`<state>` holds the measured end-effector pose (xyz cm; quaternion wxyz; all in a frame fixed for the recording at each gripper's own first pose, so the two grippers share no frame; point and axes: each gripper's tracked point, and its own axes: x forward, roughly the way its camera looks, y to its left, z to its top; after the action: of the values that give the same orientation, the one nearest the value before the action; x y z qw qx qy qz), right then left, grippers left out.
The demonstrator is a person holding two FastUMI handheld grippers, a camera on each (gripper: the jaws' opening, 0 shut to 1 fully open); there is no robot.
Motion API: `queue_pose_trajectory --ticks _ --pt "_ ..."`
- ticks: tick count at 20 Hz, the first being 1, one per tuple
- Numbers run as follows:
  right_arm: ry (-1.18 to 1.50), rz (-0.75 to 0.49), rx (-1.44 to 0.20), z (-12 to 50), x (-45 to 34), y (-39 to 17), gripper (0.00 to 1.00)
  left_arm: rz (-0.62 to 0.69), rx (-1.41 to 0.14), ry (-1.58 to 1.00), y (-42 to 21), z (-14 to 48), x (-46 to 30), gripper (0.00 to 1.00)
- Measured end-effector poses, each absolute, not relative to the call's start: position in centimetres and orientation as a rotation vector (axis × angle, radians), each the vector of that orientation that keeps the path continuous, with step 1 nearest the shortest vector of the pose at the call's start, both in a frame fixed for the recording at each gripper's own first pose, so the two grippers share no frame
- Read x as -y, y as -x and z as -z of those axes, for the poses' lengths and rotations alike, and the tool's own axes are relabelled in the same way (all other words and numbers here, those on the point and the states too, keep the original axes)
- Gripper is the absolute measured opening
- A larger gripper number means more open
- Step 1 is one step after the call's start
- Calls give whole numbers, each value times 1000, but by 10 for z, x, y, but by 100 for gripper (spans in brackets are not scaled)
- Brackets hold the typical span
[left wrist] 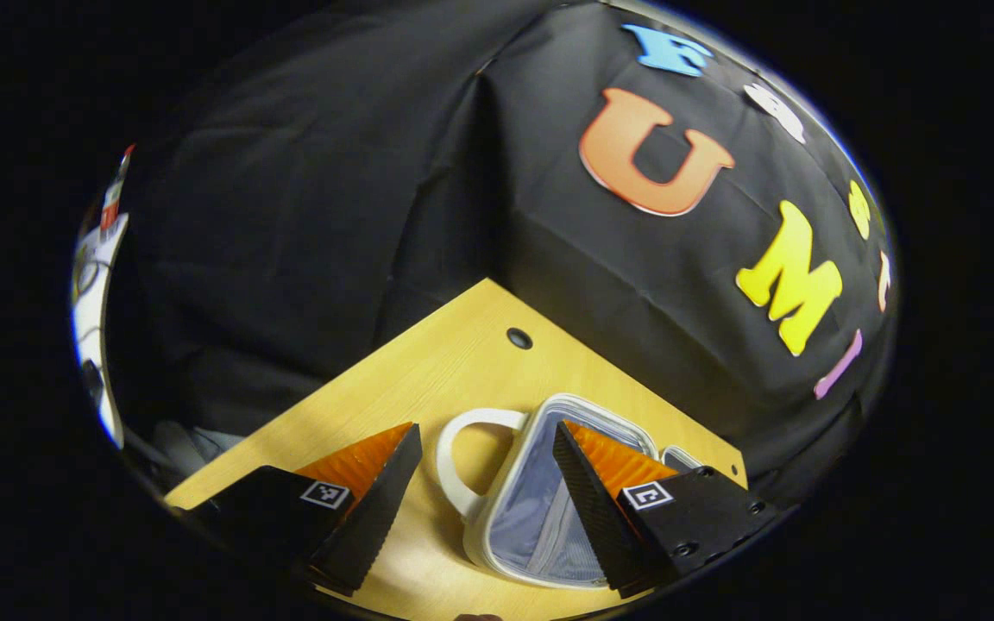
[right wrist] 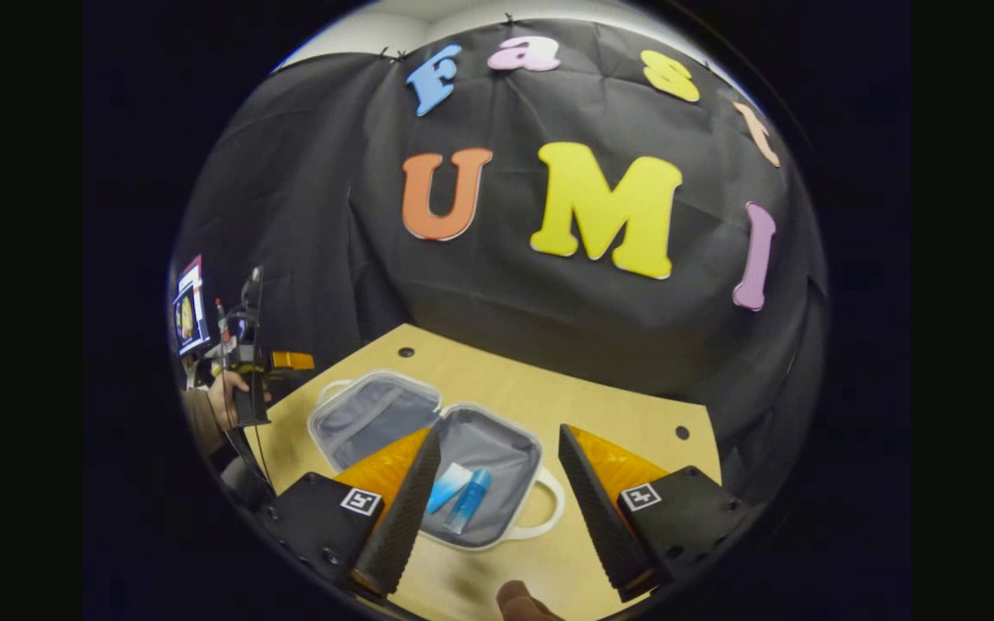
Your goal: First open the suitcase, pack the skin care products into it, and then close the suitcase.
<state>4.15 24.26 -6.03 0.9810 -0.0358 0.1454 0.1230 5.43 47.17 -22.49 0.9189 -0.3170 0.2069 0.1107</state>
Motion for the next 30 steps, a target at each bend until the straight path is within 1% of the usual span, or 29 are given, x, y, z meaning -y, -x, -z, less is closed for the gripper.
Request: queue_pose_trajectory --ticks 2,4,5,6,7,9,10,11,12,13,14,15,16,17,18,19,21,22,23,26,30 --pt "68 -197 -286 52 -220 -34 81 -211 -456 751 -62 247 -481 98" --pt "71 -156 -287 51 -204 -29 81 -187 -455 844 -69 258 -484 97" --pt "71 -138 -290 51 -196 -27 81 -170 -458 881 -73 263 -483 100" --pt "70 -121 -292 52 -189 -25 81 -176 -466 905 -76 273 -485 96" --pt "68 -107 -294 52 -184 -23 81 -173 -468 944 -79 280 -485 94" --pt "58 -80 -292 50 -173 -19 81 -140 -459 1037 -84 284 -474 87" --pt "53 -68 -288 48 -169 -18 81 -125 -458 1065 -87 287 -472 81" --pt "49 -57 -284 46 -165 -16 81 -110 -459 1080 -88 289 -471 77" --pt "49 -44 -279 44 -160 -15 81 -101 -467 1090 -88 292 -470 83" --pt "50 -36 -272 40 -157 -13 81 -88 -468 1107 -89 293 -467 78" --pt "54 -32 -263 38 -157 -12 81 -81 -465 1112 -92 292 -464 56" --pt "59 -27 -259 36 -155 -11 81 -85 -467 1104 -91 294 -464 48" --pt "59 -25 -260 37 -153 -11 81 -100 -472 1084 -92 298 -463 22" --pt "56 -26 -264 38 -153 -11 81 -116 -473 1065 -93 301 -465 30" --pt "51 -23 -269 40 -152 -11 81 -111 -468 1061 -94 297 -465 10" --pt "47 -26 -269 39 -152 -11 81 -98 -461 1056 -94 291 -465 14" --pt "43 -21 -255 34 -149 -13 81 -64 -453 1025 -92 279 -460 10" --pt "40 -22 -244 30 -147 -14 81 -57 -448 995 -93 275 -458 16" --pt "38 -21 -234 27 -145 -15 81 -56 -439 962 -93 267 -457 7" --pt "13 -35 -211 19 -141 -17 81 -48 -419 893 -93 233 -453 4" --pt "-20 -64 -179 10 -131 -19 82 -28 -378 786 -97 174 -437 3"
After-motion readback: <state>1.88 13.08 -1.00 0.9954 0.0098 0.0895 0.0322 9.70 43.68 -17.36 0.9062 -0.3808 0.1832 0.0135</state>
